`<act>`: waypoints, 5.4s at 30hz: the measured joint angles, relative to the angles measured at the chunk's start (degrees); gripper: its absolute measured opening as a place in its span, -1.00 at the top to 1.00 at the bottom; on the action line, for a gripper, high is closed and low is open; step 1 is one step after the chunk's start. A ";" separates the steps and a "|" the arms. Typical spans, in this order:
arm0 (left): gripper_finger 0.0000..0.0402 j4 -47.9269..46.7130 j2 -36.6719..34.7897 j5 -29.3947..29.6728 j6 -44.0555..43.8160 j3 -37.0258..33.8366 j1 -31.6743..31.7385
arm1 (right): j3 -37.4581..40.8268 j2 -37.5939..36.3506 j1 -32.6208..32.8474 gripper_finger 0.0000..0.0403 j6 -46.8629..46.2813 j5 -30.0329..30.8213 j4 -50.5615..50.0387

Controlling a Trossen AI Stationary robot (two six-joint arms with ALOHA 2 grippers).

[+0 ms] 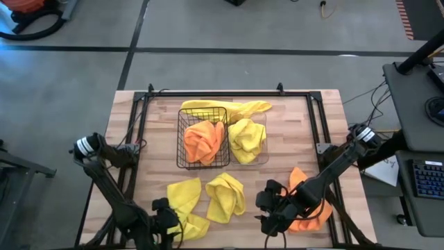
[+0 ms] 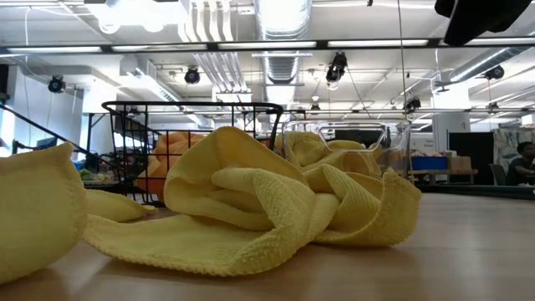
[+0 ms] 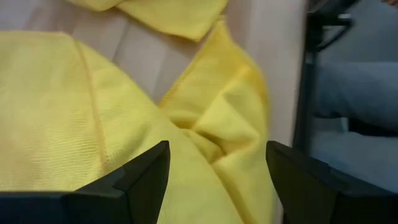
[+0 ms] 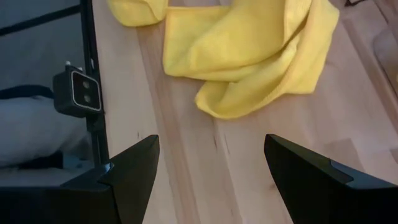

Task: Sort microfiber towel by color & place in baskets
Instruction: Put the yellow microfiber towel into the transparent bin

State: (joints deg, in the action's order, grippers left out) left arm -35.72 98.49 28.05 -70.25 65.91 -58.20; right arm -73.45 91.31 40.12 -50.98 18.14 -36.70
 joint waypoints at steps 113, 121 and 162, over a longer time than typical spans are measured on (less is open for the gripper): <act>0.91 20.66 -9.27 9.15 61.11 13.09 29.75 | 6.31 -4.59 -11.94 0.94 59.74 17.83 42.03; 0.34 17.88 -12.53 3.96 67.61 13.07 35.42 | 6.23 -15.45 -13.81 0.95 57.33 17.82 28.52; -0.03 17.93 -28.65 5.43 57.16 -6.71 37.81 | 26.05 -15.10 -37.13 0.94 32.79 11.28 26.51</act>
State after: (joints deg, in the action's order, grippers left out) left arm -17.80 69.84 33.47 -13.09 59.20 -20.40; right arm -47.40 76.21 2.98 -18.20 29.43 -10.20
